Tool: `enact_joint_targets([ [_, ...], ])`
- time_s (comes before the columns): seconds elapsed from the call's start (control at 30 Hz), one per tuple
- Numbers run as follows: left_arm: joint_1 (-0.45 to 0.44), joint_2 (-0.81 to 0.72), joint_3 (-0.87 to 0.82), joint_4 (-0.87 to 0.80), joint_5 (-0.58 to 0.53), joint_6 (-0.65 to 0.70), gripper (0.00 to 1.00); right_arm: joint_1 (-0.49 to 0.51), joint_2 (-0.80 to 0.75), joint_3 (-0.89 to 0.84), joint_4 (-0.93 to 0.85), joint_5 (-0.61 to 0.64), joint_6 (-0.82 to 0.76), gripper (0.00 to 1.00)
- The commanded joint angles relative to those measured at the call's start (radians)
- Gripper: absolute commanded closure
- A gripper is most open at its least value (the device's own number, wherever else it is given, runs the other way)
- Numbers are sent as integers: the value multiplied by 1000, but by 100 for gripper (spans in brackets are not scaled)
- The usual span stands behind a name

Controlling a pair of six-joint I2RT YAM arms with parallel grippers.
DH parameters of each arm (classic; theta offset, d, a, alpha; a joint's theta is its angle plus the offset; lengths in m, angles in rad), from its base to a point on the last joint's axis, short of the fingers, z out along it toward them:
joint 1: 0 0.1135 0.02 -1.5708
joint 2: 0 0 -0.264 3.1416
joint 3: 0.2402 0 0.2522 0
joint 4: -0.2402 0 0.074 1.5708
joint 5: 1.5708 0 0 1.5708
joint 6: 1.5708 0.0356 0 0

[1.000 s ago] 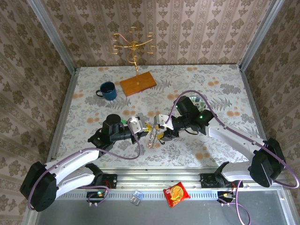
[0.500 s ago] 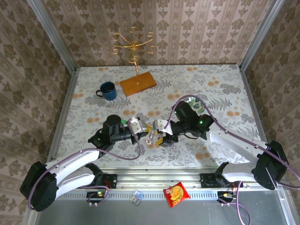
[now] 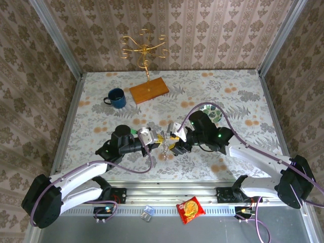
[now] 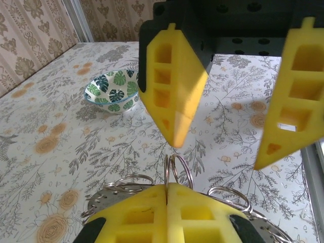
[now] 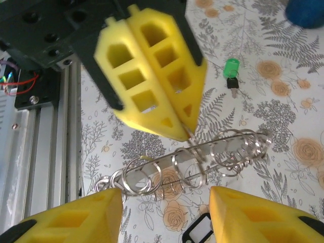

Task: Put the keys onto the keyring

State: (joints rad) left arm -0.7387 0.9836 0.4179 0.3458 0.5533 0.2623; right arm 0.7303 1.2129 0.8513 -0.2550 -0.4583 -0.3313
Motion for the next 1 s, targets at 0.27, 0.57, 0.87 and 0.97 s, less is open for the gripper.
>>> enact_joint_targets([
  [0.27, 0, -7, -24, 90, 31, -41, 100, -9, 67, 14, 72, -56, -1, 54],
  [0.57, -1, 9, -30, 106, -9, -51, 100, -10, 80, 25, 23, -143, -123, 69],
  [0.87, 0, 22, -32, 124, -16, -67, 100, -8, 103, 38, 21, -148, -143, 79],
  [0.97, -1, 20, -34, 122, -17, -68, 100, -8, 103, 45, -7, -161, -165, 79],
])
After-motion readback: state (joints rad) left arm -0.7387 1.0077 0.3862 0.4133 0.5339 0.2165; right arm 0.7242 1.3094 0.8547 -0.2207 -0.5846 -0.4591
